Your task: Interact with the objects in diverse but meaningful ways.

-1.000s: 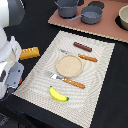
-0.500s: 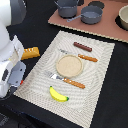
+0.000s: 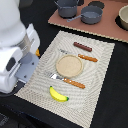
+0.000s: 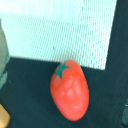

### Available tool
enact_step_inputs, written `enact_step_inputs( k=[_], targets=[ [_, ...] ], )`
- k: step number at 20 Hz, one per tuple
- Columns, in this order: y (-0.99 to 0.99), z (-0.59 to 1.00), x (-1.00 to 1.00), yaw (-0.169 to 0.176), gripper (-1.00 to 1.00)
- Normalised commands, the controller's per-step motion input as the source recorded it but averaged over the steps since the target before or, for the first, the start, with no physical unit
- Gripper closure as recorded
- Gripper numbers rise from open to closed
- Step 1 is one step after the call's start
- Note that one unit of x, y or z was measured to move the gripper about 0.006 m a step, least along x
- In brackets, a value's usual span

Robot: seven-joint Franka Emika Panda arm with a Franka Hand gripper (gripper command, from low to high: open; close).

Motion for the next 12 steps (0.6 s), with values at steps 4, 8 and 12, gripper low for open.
enact_step_inputs(
  k=[4,8,12],
  targets=[
    [0.01,0.09,0.95,-0.071,-1.0],
    [0.0,0.01,0.95,-0.077,-1.0],
    [-0.05,-0.1,0.76,-0.064,-1.0]
  ],
)
